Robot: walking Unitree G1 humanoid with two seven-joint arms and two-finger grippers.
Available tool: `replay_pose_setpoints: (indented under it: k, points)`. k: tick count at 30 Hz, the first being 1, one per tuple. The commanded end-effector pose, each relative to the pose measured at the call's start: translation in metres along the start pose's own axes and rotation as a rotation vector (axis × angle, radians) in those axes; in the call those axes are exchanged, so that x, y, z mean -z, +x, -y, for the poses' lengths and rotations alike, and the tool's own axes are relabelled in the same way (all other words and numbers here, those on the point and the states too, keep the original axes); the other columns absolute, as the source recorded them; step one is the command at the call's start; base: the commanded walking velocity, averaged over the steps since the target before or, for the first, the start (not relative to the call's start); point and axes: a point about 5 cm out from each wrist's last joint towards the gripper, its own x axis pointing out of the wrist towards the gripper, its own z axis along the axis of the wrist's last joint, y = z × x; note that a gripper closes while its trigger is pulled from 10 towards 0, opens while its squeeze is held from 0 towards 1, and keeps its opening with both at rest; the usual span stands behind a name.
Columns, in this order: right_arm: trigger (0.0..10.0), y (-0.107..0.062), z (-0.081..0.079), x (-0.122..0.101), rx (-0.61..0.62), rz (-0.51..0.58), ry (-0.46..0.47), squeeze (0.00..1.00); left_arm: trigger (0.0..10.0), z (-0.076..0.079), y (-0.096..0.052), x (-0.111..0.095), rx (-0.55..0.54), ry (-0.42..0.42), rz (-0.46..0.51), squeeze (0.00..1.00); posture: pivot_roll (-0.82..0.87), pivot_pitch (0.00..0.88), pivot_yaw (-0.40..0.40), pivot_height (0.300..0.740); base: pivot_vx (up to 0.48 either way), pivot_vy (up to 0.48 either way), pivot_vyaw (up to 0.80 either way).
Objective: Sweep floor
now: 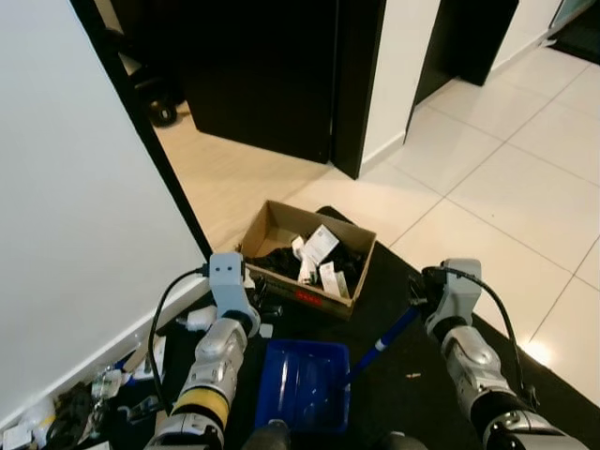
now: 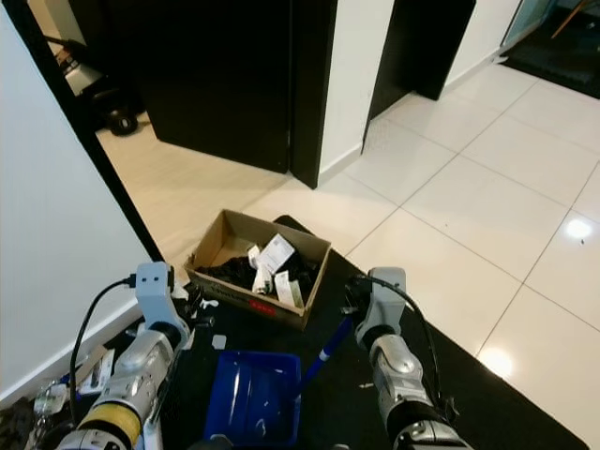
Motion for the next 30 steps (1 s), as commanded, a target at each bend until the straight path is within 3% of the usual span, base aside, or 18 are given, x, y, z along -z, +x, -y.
replay_pose_setpoints:
  k: [1,8,30]
  points:
    - [10.0,-0.0095,0.0079,0.0173,0.033,-0.085,-0.016,0.00,10.0,-0.0022,-0.0023,0.0045,-0.014,0.000,-0.023,0.00,0.12,0.094,0.005,0.740,0.000,0.000,0.00]
    - [10.0,-0.0094,0.0082,0.0170,0.034,-0.083,-0.016,0.00,10.0,-0.0021,-0.0019,0.0016,-0.014,0.007,-0.002,0.00,0.12,0.096,0.005,0.740,0.138,0.000,0.00]
    - [10.0,-0.0095,0.0082,0.0170,0.035,-0.082,-0.015,0.00,10.0,-0.0016,-0.0010,-0.0002,-0.020,0.005,0.001,0.00,0.12,0.099,0.007,0.740,0.478,0.000,0.00]
